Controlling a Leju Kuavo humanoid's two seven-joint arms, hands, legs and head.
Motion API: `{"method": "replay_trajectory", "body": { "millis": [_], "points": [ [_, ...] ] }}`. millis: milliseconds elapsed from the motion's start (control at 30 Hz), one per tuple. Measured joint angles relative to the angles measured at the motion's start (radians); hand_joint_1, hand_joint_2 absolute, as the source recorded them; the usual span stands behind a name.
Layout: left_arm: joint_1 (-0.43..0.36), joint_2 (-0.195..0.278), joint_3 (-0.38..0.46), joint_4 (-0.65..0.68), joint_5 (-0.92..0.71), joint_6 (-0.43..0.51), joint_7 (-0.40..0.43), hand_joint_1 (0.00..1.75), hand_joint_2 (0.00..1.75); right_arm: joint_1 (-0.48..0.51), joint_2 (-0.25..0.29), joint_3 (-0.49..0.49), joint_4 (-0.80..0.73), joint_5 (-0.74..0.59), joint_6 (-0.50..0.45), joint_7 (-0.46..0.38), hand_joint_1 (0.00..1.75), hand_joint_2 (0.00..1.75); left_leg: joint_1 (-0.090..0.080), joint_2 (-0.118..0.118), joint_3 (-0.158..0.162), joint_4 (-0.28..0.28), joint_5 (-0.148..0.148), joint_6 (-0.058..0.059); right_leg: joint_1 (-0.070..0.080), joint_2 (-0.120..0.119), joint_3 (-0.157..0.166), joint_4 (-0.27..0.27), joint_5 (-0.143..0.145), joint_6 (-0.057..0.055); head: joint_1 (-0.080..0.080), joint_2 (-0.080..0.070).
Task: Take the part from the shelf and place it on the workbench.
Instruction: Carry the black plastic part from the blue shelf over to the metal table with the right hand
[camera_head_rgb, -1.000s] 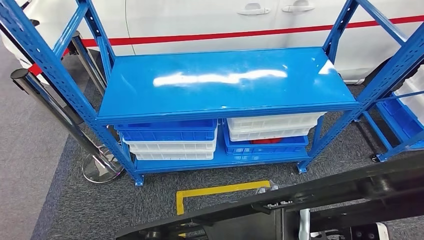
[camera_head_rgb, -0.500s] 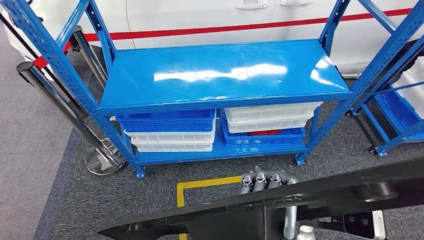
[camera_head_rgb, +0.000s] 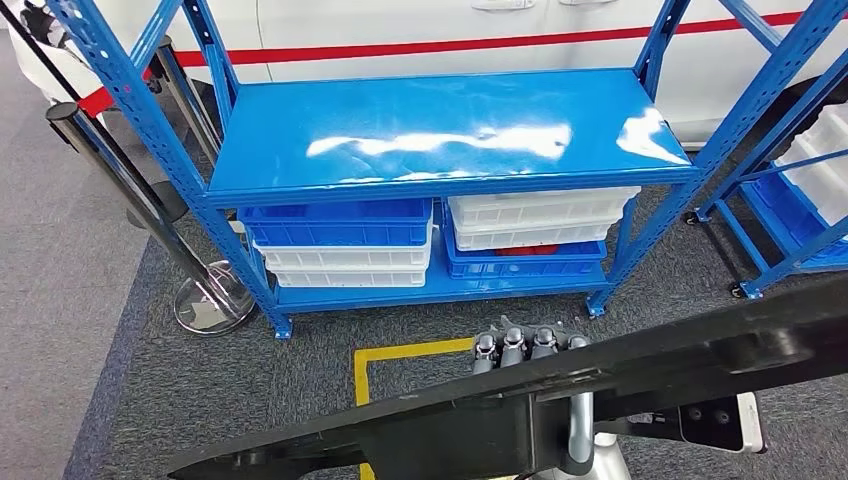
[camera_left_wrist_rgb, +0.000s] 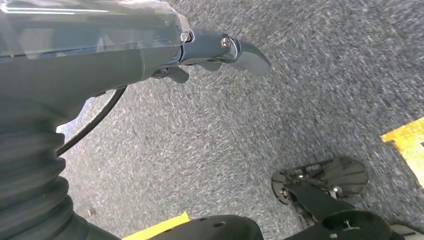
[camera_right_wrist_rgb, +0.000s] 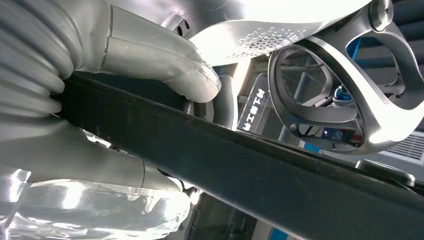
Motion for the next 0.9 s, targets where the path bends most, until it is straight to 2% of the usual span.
{"method": "replay_trajectory", "body": {
  "millis": [33,67,133,167,200,233,267,333,367,400,467,500,533,567,633,667,700,733,767,833,867,900],
  "points": [
    [-0.001,-0.001,0.000,0.000,0.001,0.000,0.000,0.00,1.75,-0.003,-0.003,0.001,0.001,-0.002,-0.001,0.000,1.75,1.75,0.003,0.002,-0.005,-0.004,0.009,0.008,-0.001,0.002,-0.009,0.020,-0.021,0.006,0.001,0.000],
    [-0.002,-0.002,0.000,0.000,0.002,0.001,0.001,0.00,1.75,-0.006,-0.005,0.002,0.002,-0.005,-0.002,0.000,1.75,1.75,0.005,0.003,-0.013,-0.008,0.019,0.015,-0.003,0.003,-0.026,0.061,-0.056,0.012,0.002,0.000],
    [-0.003,-0.002,0.000,0.000,0.004,0.003,0.003,0.00,1.75,-0.010,-0.011,0.002,0.007,-0.011,-0.002,0.000,1.75,1.75,0.004,0.005,-0.034,-0.008,0.035,0.020,-0.008,0.004,-0.071,0.188,-0.140,0.023,0.004,0.000],
    [-0.003,-0.002,0.001,0.000,0.006,0.004,0.004,0.00,1.75,-0.011,-0.013,0.002,0.010,-0.014,-0.002,0.000,1.75,1.75,0.004,0.005,-0.046,-0.007,0.043,0.020,-0.010,0.004,-0.088,0.244,-0.166,0.027,0.005,0.000],
    [-0.002,-0.002,0.001,0.000,0.008,0.004,0.004,0.00,1.75,-0.012,-0.015,0.002,0.014,-0.017,-0.001,0.000,1.75,1.75,0.004,0.005,-0.056,-0.006,0.049,0.019,-0.012,0.004,-0.089,0.270,-0.172,0.030,0.005,0.000],
    [-0.002,-0.002,0.001,0.000,0.010,0.004,0.004,0.00,1.75,-0.015,-0.016,0.002,0.017,-0.019,0.000,0.000,1.75,1.75,0.004,0.005,-0.066,-0.004,0.056,0.017,-0.014,0.004,-0.070,0.257,-0.160,0.031,0.005,0.000],
    [-0.001,-0.002,0.001,0.000,0.012,0.005,0.004,0.00,1.75,-0.020,-0.017,0.002,0.021,-0.020,0.000,0.000,1.75,1.75,0.004,0.005,-0.074,-0.002,0.061,0.015,-0.015,0.003,-0.030,0.204,-0.135,0.029,0.005,0.000],
    [0.000,-0.003,0.001,0.000,0.014,0.006,0.004,0.00,1.75,-0.034,-0.018,0.002,0.026,-0.022,0.000,0.000,1.75,1.75,0.003,0.005,-0.086,0.001,0.071,0.007,-0.013,0.004,0.070,0.054,-0.097,0.021,0.005,0.000],
    [0.000,-0.003,0.001,0.000,0.016,0.006,0.003,0.00,1.75,-0.039,-0.018,0.002,0.027,-0.023,0.000,0.000,1.75,1.75,0.003,0.004,-0.088,0.001,0.076,0.001,-0.010,0.004,0.101,0.003,-0.087,0.014,0.004,0.000],
    [0.000,-0.004,0.002,0.000,0.017,0.007,0.003,0.00,1.75,-0.044,-0.018,0.002,0.028,-0.024,0.000,0.000,1.75,1.75,0.002,0.004,-0.090,0.001,0.081,-0.005,-0.007,0.004,0.114,-0.024,-0.086,0.008,0.006,0.000],
    [0.001,-0.004,0.002,0.000,0.018,0.009,0.003,0.00,1.75,-0.048,-0.019,0.002,0.031,-0.026,0.000,0.000,1.75,1.75,0.002,0.004,-0.092,-0.005,0.093,-0.019,-0.005,0.004,0.108,-0.033,-0.076,-0.006,0.009,0.000],
    [0.001,-0.004,0.003,0.000,0.018,0.009,0.003,0.00,1.75,-0.050,-0.019,0.002,0.033,-0.026,0.000,0.000,1.75,1.75,0.002,0.003,-0.097,-0.002,0.091,-0.024,-0.006,0.003,0.105,-0.039,-0.070,-0.014,0.011,0.000],
    [0.002,-0.004,0.004,0.000,0.019,0.010,0.003,0.00,1.75,-0.053,-0.019,0.002,0.034,-0.027,0.000,0.000,1.75,1.75,0.003,0.002,-0.105,0.013,0.074,-0.029,-0.008,0.001,0.100,-0.043,-0.061,-0.023,0.008,0.000],
    [0.002,-0.004,0.004,0.000,0.019,0.011,0.003,0.00,1.75,-0.055,-0.018,0.002,0.035,-0.027,0.000,0.000,1.75,1.75,0.003,0.002,-0.120,0.050,0.042,-0.032,-0.010,-0.001,0.094,-0.047,-0.052,-0.032,0.006,0.000],
    [0.003,-0.004,0.004,0.000,0.019,0.014,0.004,0.00,1.75,-0.058,-0.018,0.002,0.038,-0.027,0.000,0.000,1.75,1.75,0.004,0.001,-0.162,0.175,-0.044,-0.036,-0.008,-0.003,0.078,-0.046,-0.039,-0.041,0.001,0.000],
    [0.003,-0.004,0.004,0.000,0.019,0.015,0.004,0.00,1.75,-0.058,-0.018,0.002,0.041,-0.027,0.000,0.000,1.75,1.75,0.004,0.001,-0.180,0.237,-0.075,-0.038,-0.005,-0.003,0.068,-0.043,-0.034,-0.042,0.000,0.000],
    [0.004,-0.004,0.005,0.000,0.019,0.015,0.004,0.00,1.75,-0.058,-0.018,0.002,0.043,-0.027,0.000,0.000,1.75,1.75,0.004,0.001,-0.185,0.273,-0.087,-0.039,-0.004,-0.003,0.059,-0.039,-0.029,-0.043,0.000,0.000],
    [0.005,-0.004,0.005,0.000,0.019,0.016,0.004,0.00,1.75,-0.058,-0.018,0.002,0.045,-0.027,0.000,0.000,1.75,1.75,0.004,0.001,-0.171,0.272,-0.081,-0.039,-0.003,-0.003,0.050,-0.035,-0.026,-0.042,0.000,0.000],
    [0.006,-0.004,0.005,0.000,0.019,0.016,0.004,0.00,1.75,-0.058,-0.018,0.002,0.047,-0.027,0.000,0.000,1.75,1.75,0.004,0.001,-0.137,0.230,-0.059,-0.037,-0.002,-0.003,0.042,-0.029,-0.024,-0.041,0.000,0.000],
    [0.006,-0.003,0.005,0.000,0.019,0.017,0.003,0.00,1.75,-0.059,-0.018,0.002,0.049,-0.027,0.000,0.000,1.75,1.75,0.002,0.000,-0.046,0.089,-0.019,-0.030,-0.001,-0.002,0.028,-0.017,-0.021,-0.037,0.000,0.000],
    [0.005,-0.003,0.005,0.000,0.019,0.017,0.003,0.00,1.75,-0.060,-0.019,0.001,0.050,-0.026,0.000,0.000,1.75,1.75,-0.001,0.000,-0.015,0.036,-0.008,-0.025,0.000,-0.003,0.022,-0.013,-0.019,-0.033,0.000,0.000],
    [0.005,-0.003,0.005,0.000,0.019,0.017,0.003,0.00,1.75,-0.060,-0.019,0.001,0.052,-0.025,0.000,0.000,1.75,1.75,-0.004,-0.001,-0.001,0.008,-0.006,-0.022,0.001,-0.003,0.018,-0.010,-0.015,-0.028,0.000,0.000]
  ]
}}
